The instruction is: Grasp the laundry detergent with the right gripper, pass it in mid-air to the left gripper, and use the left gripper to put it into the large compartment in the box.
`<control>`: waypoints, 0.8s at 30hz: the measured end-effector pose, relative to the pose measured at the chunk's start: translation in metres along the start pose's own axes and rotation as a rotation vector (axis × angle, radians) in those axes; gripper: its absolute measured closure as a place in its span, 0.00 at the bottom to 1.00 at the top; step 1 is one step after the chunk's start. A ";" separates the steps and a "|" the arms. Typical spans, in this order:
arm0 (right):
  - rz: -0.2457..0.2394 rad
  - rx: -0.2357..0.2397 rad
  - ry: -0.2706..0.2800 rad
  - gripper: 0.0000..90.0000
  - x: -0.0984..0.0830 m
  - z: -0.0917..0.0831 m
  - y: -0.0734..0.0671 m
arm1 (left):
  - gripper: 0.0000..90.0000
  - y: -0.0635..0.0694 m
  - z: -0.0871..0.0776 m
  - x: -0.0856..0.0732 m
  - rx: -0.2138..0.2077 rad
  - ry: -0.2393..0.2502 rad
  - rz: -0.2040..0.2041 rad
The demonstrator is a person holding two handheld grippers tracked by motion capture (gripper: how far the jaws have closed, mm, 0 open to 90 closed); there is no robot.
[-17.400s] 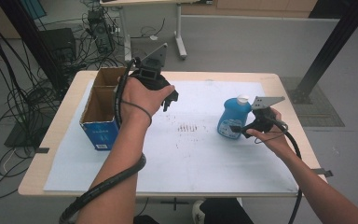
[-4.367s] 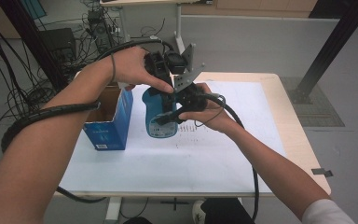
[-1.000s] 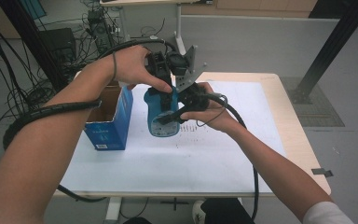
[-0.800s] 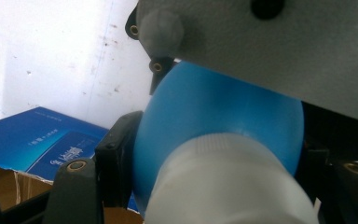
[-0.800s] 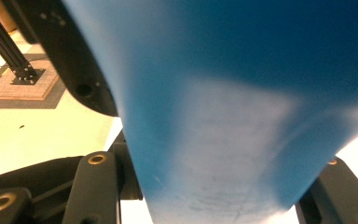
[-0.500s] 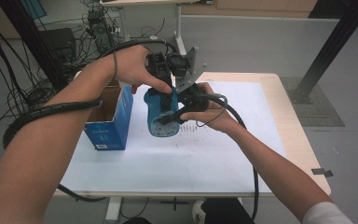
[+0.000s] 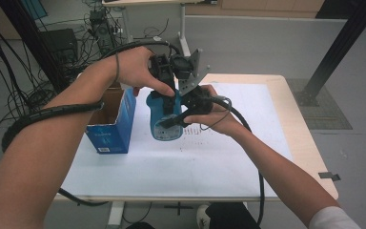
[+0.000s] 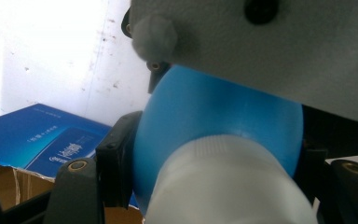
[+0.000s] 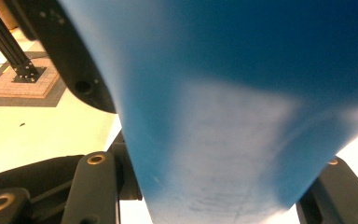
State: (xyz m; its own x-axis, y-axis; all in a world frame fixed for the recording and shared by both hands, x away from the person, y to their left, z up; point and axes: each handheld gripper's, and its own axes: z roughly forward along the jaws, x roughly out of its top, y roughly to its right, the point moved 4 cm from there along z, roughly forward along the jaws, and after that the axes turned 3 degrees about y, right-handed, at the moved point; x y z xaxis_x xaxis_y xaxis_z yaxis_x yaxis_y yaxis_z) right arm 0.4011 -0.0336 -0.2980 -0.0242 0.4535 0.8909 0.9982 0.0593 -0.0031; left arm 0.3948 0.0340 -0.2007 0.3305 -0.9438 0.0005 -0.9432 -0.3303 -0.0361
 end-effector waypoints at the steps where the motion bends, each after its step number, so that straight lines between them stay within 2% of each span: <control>1: -0.001 0.001 0.000 0.49 0.000 0.000 0.000 | 0.38 0.000 0.000 0.000 -0.001 -0.002 0.000; 24: 0.004 0.009 -0.002 0.49 -0.001 0.001 0.000 | 0.39 0.000 0.001 0.000 -0.007 0.003 -0.001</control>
State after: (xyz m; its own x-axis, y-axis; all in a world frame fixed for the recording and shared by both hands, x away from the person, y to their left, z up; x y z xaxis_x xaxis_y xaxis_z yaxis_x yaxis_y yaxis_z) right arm 0.4014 -0.0335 -0.2990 -0.0204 0.4557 0.8899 0.9978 0.0659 -0.0109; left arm 0.3951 0.0344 -0.2016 0.3311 -0.9436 0.0037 -0.9432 -0.3310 -0.0291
